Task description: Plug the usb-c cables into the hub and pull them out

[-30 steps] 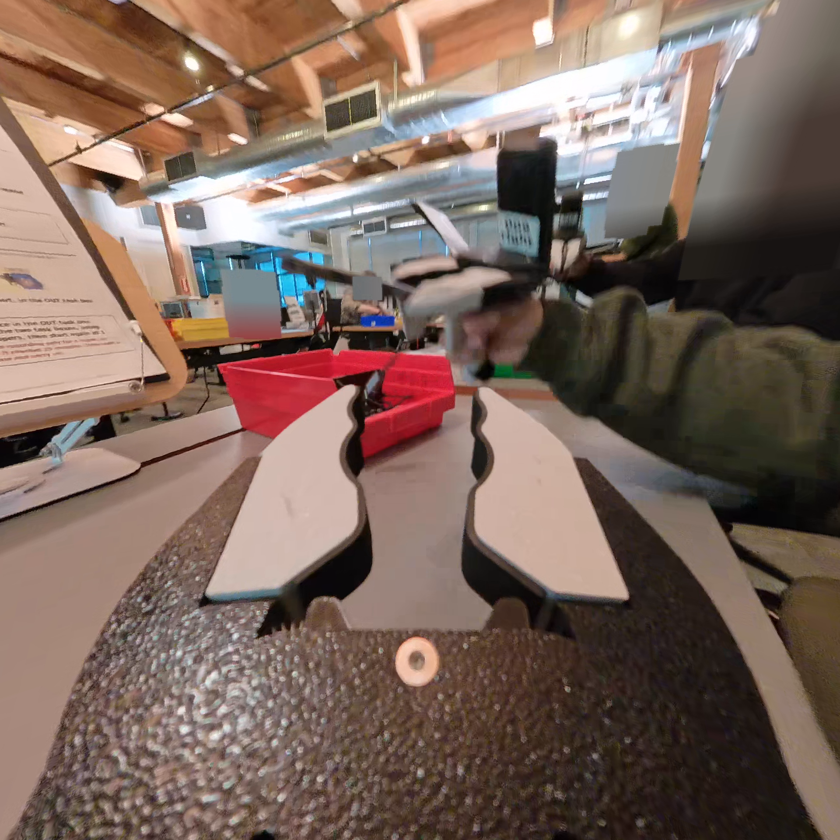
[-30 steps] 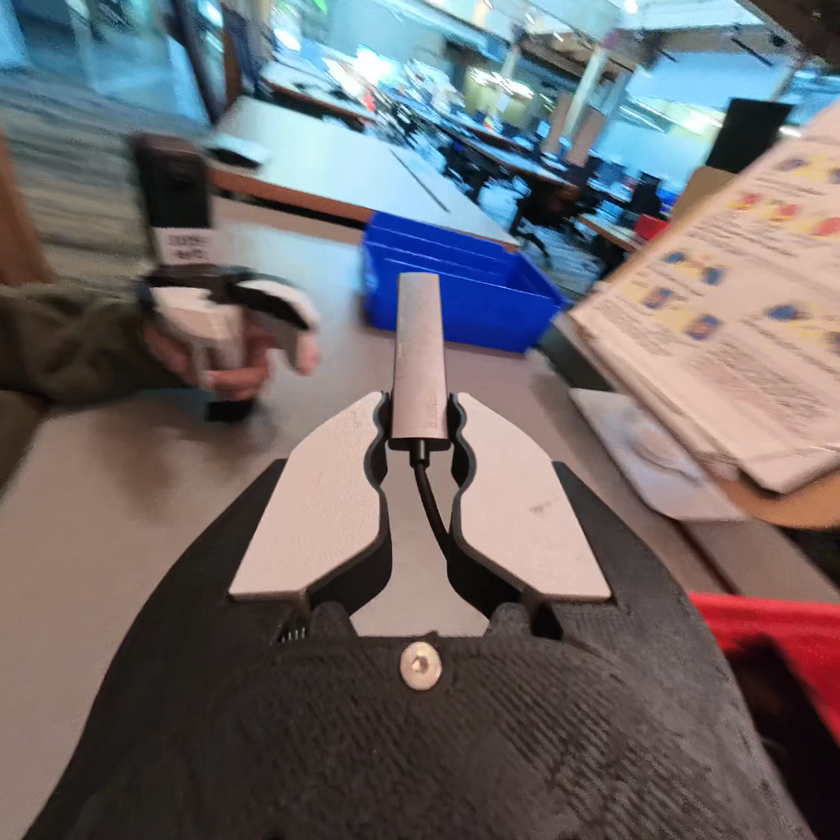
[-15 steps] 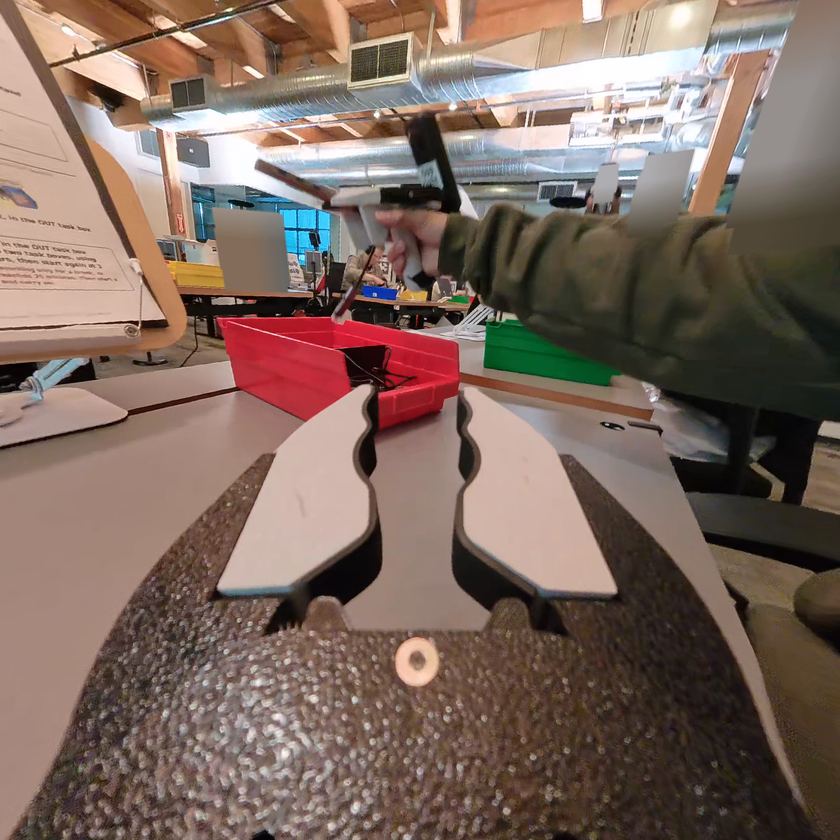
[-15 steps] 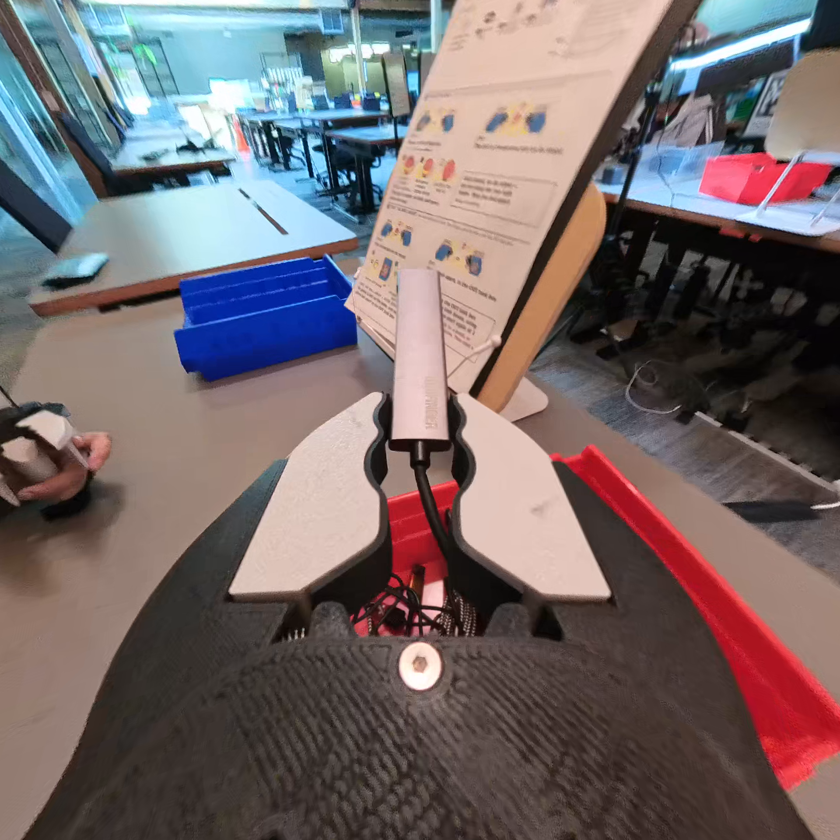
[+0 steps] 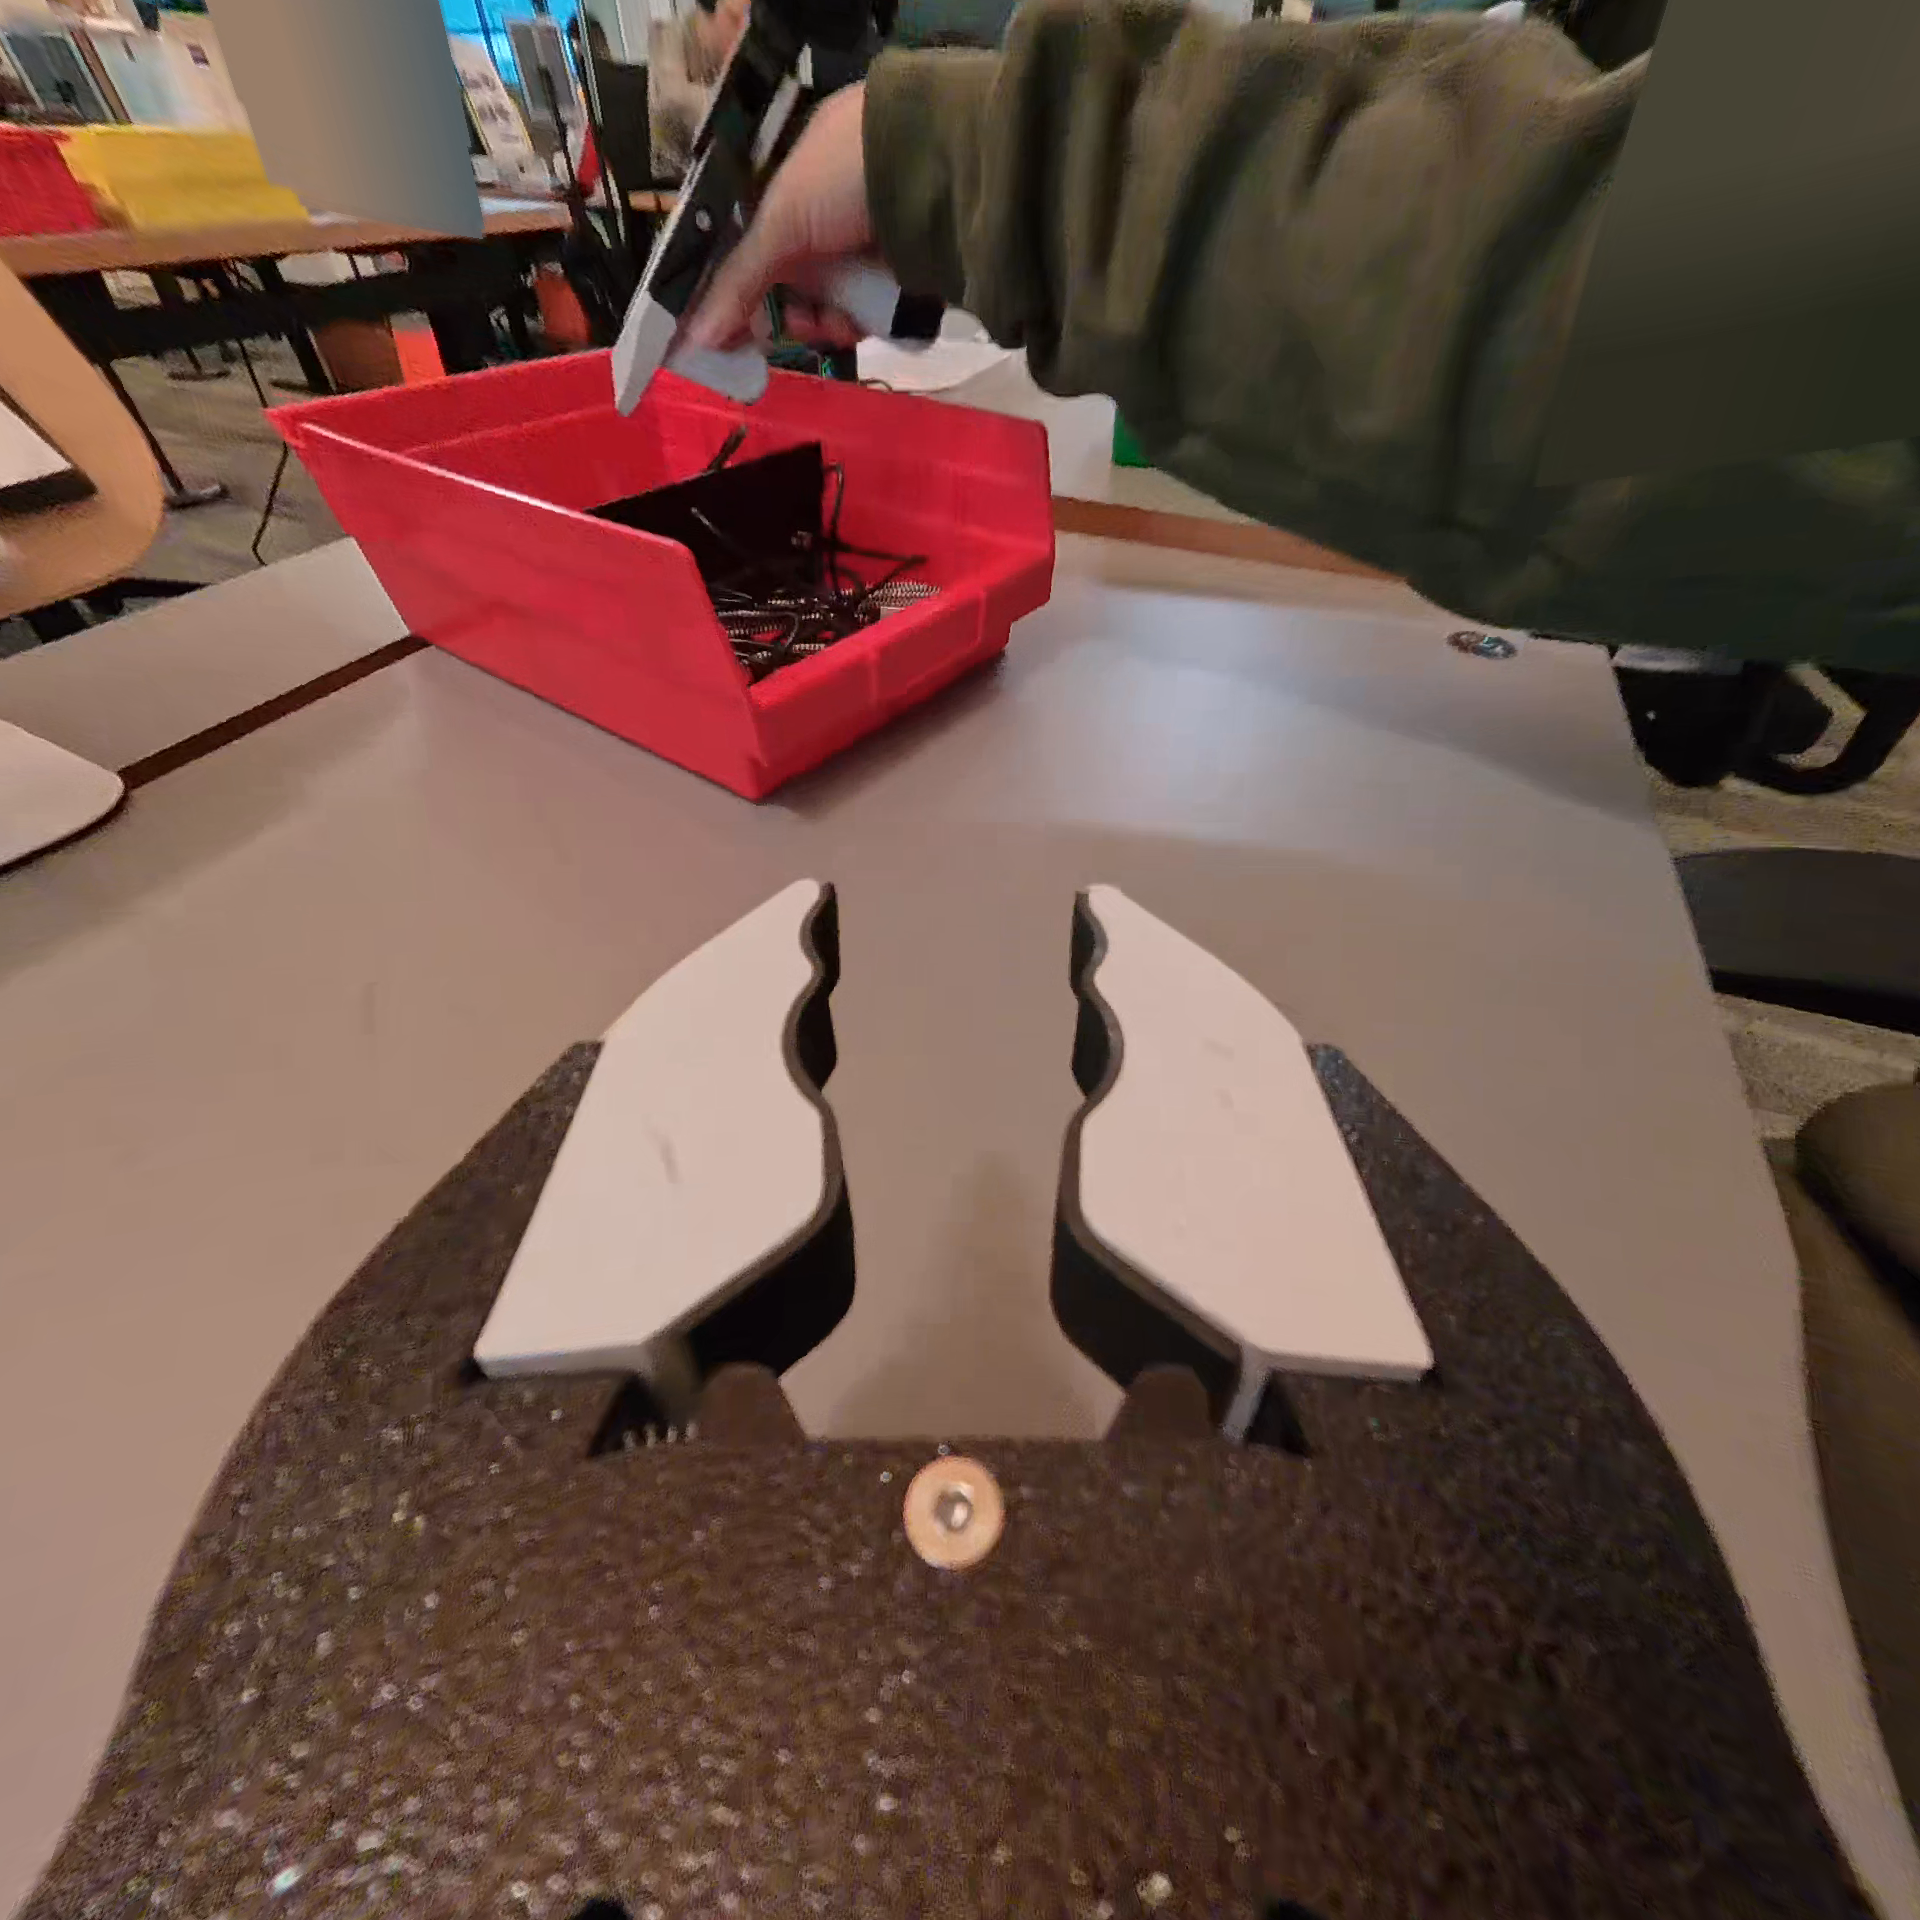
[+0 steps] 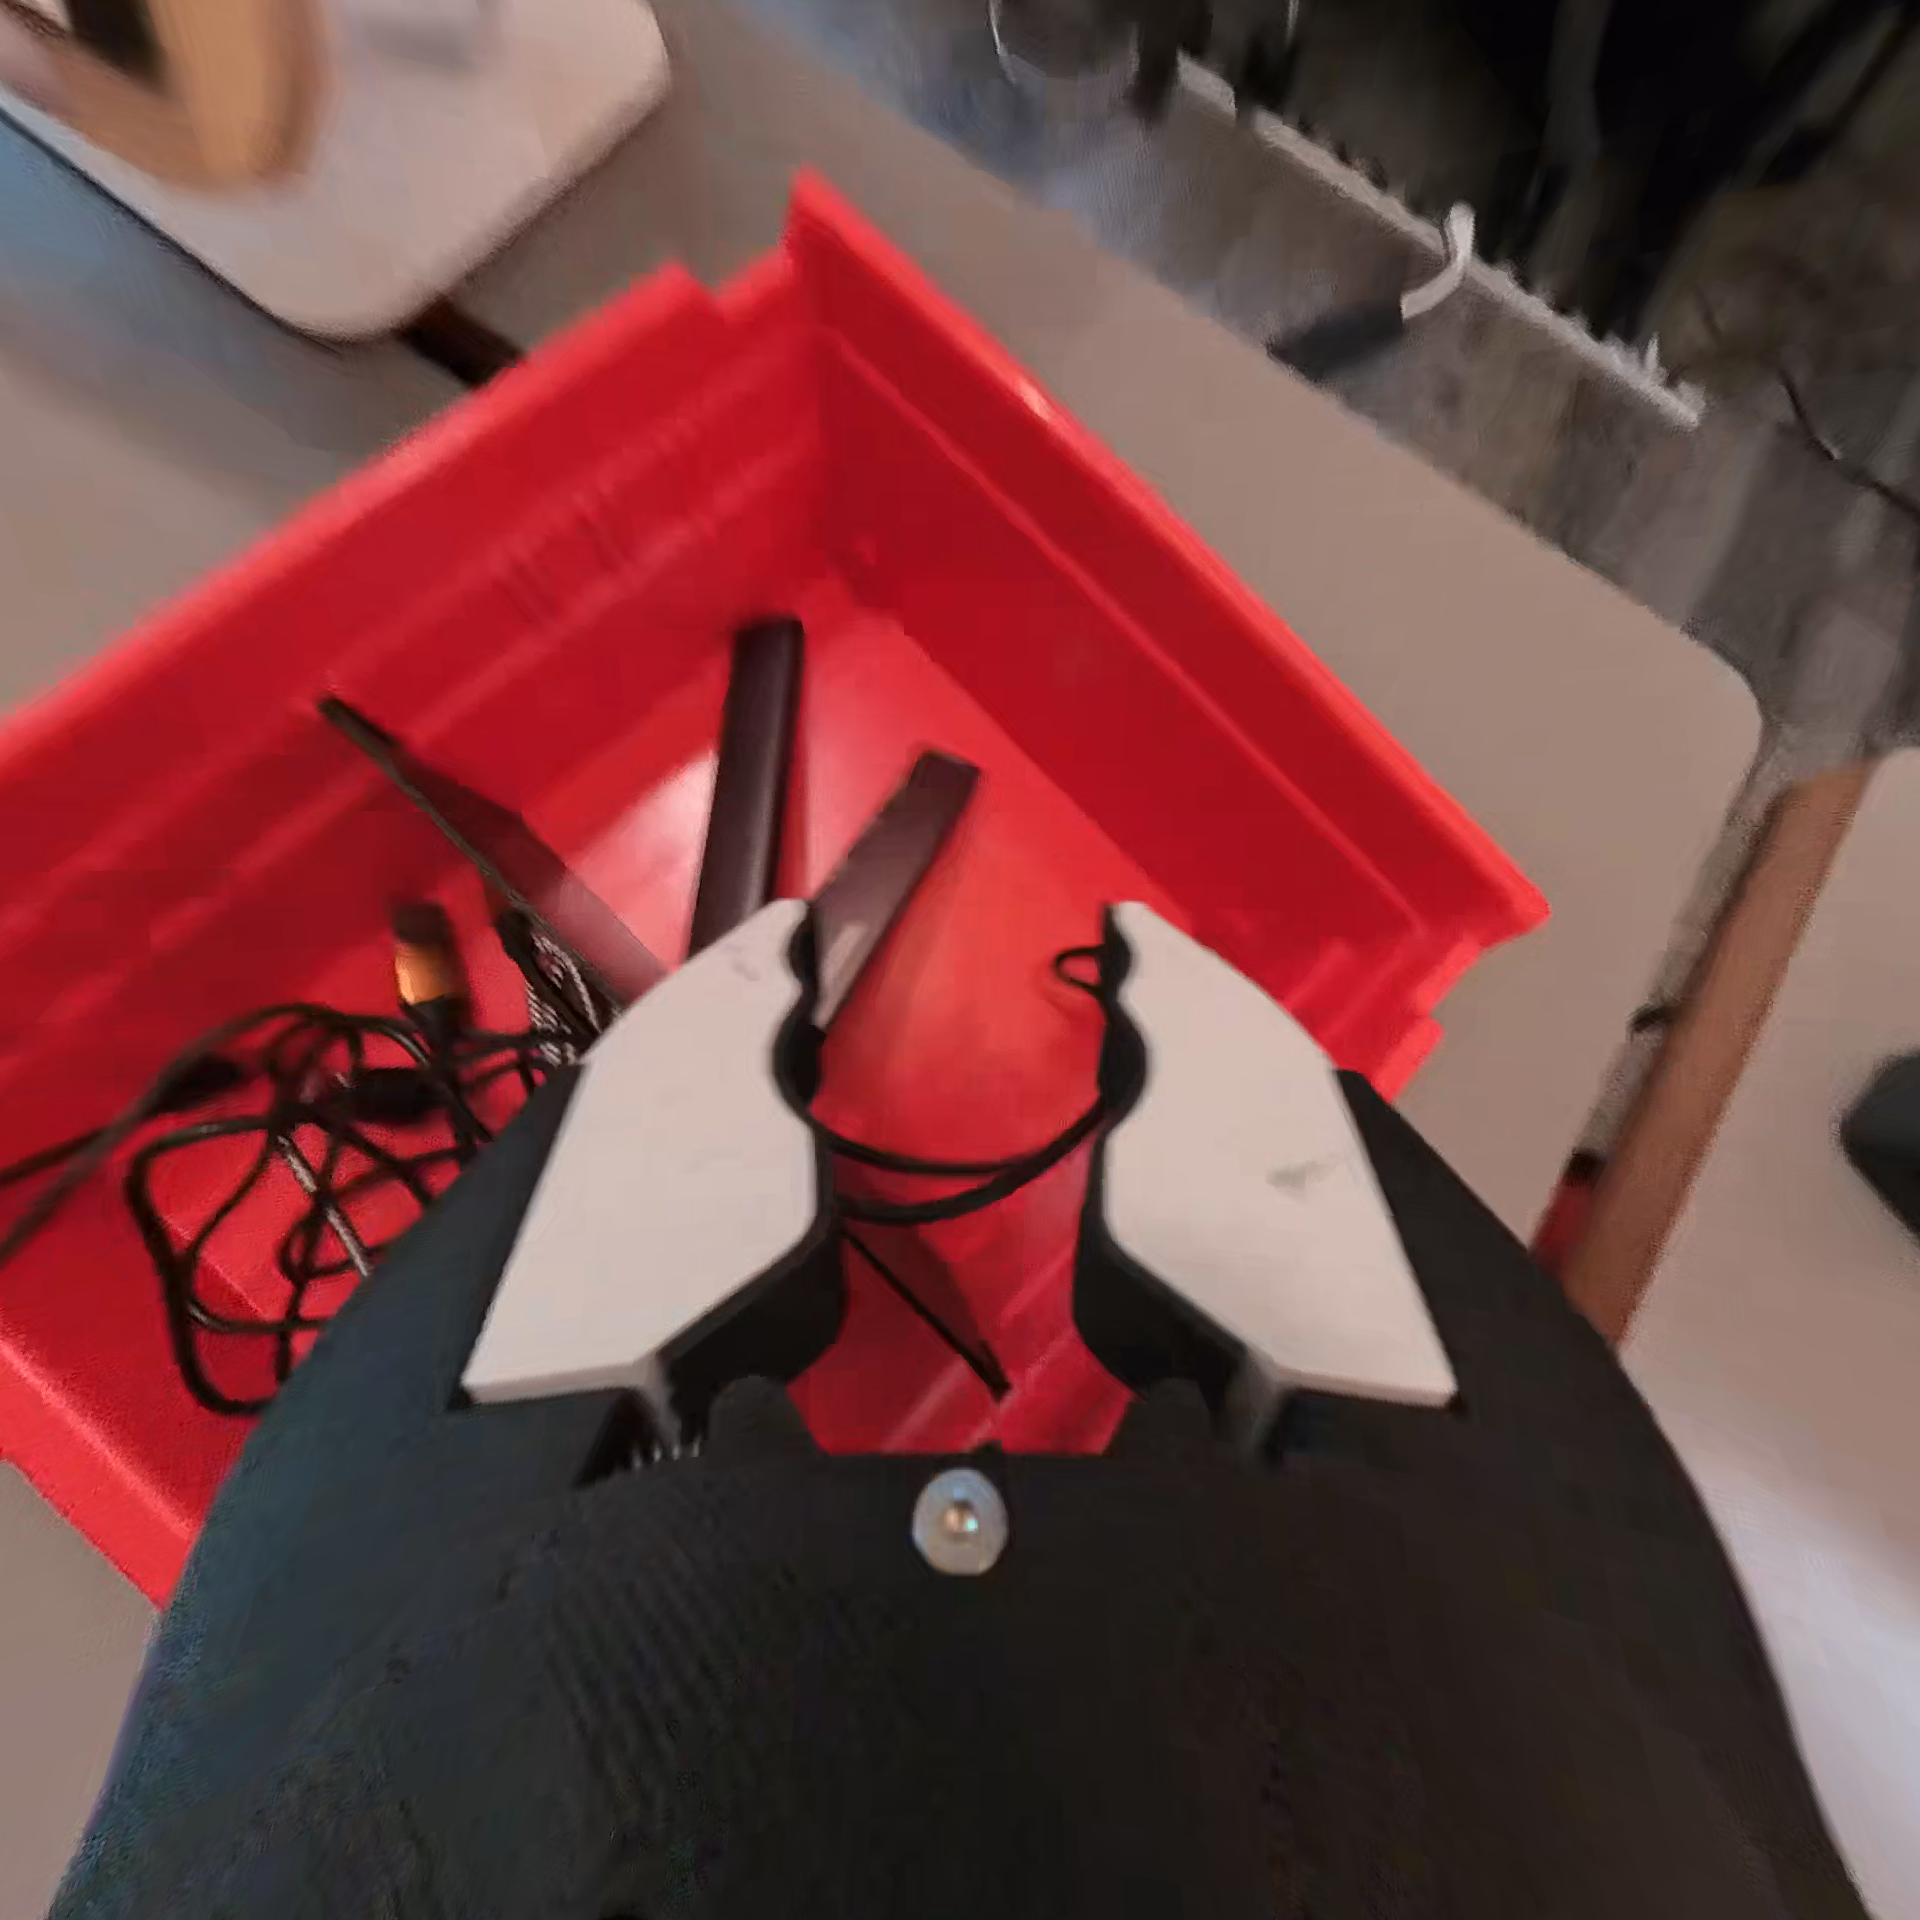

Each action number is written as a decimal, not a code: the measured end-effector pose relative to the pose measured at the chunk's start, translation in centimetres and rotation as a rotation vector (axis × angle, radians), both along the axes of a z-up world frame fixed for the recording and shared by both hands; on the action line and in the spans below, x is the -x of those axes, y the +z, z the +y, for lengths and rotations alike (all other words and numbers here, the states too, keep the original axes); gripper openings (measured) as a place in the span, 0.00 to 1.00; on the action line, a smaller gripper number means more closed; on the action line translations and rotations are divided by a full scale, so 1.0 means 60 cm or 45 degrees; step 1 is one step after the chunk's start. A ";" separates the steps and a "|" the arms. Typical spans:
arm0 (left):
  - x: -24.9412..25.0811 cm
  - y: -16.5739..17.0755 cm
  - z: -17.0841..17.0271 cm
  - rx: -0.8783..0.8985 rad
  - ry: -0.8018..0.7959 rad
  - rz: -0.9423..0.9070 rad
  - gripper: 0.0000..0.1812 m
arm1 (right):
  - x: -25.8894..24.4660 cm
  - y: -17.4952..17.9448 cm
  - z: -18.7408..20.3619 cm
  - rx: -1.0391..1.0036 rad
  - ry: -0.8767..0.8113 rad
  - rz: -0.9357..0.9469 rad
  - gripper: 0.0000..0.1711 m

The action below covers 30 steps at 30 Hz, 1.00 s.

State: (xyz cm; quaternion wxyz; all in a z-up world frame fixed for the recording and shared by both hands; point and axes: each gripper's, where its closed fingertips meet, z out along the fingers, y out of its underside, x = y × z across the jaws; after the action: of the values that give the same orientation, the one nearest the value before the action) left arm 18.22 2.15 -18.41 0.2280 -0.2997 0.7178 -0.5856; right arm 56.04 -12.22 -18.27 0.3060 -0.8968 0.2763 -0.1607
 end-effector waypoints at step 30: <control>-0.261 -0.047 -0.002 -0.389 0.654 0.304 0.05 | 0.348 0.141 -0.048 -0.432 -0.220 -0.587 0.56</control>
State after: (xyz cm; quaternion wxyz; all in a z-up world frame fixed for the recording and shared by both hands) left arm 33.89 2.02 -21.20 0.3251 -0.4999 0.7199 -0.3552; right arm 35.19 -15.10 -9.80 0.4914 -0.7459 0.2978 -0.3369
